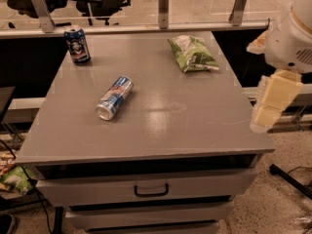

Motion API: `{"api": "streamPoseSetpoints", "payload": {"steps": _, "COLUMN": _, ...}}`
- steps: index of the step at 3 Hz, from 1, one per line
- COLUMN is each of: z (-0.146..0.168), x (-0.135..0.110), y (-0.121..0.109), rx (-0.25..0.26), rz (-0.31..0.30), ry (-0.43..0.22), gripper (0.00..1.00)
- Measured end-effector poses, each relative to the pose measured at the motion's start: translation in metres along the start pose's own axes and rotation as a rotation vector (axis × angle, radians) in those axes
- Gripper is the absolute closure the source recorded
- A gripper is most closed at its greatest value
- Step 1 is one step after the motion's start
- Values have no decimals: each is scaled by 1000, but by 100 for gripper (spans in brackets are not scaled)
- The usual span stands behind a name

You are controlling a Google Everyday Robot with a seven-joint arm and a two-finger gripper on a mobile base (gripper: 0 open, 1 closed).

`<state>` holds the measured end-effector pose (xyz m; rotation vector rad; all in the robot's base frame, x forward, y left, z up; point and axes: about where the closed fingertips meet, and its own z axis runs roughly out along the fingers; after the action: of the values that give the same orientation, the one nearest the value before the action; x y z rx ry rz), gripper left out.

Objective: Place redbull can upright

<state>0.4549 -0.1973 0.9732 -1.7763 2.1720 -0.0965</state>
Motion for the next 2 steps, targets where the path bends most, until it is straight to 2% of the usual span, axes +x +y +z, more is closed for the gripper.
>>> {"api": "streamPoseSetpoints", "payload": {"steps": 2, "z": 41, "x": -72, "y": -36, "rx": -38, "rz": -214, "ry": -111, "gripper": 0}}
